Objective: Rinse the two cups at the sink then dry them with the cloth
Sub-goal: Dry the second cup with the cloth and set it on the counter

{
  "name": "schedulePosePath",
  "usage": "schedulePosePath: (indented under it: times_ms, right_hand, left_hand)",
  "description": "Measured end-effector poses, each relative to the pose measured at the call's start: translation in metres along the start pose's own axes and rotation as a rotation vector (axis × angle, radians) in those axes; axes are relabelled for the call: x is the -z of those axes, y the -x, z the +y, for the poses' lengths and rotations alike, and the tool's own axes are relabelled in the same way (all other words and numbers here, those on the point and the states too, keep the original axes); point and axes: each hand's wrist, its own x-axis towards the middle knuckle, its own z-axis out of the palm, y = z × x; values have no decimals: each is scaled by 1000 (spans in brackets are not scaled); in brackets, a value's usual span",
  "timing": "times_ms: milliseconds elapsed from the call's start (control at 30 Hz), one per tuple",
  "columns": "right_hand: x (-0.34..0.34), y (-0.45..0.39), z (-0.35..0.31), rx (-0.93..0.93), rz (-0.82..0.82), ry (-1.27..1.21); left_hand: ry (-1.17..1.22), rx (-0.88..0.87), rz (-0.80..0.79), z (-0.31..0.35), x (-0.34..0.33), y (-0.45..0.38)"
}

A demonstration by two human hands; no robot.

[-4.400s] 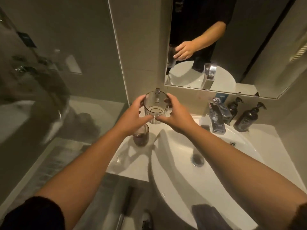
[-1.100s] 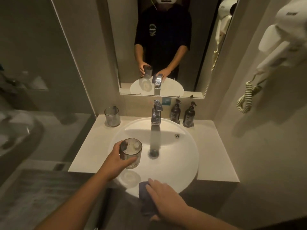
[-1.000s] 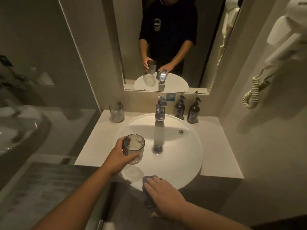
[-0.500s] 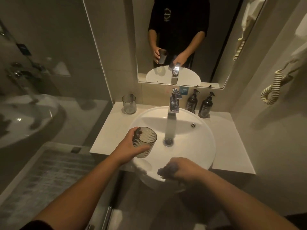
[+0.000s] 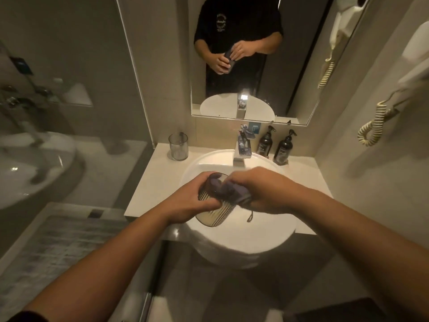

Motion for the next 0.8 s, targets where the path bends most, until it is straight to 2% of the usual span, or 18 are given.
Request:
schedulePosePath:
  times_ms: [133,233,333,467,533,600,667,733,800]
  right_hand:
    - [-1,-2,-20,-19,-248,-75]
    - [-9,-6,-27,-32,-334,-16]
    - [-25,-8,-29,-18,-349,64]
    - [-31,-5,-27,-14,-214,20]
    - [-23,0,-27,-2,-156,1]
    - [-14,4,-27,7,-106,55]
    - [-8,6,-27,39,-76,152]
    - [-6,6,-27,64,-58,222]
    - [-5,6,-26,82,-19,241]
  left_hand:
    - [-65,-39,-79,3,8,7]
    - [-103,-56,-111,9,10,8]
    - [-235,-85,-191,19,10,7]
    - [-261,-87,-184,20,15,2]
    - [-29,-28,-81,18,14,4]
    - [354,121,45,19,8,8]
    - [699,302,44,23,0,7]
    - [912,385,104,32,-8,4]
    - [991,354,198,43,-12,1]
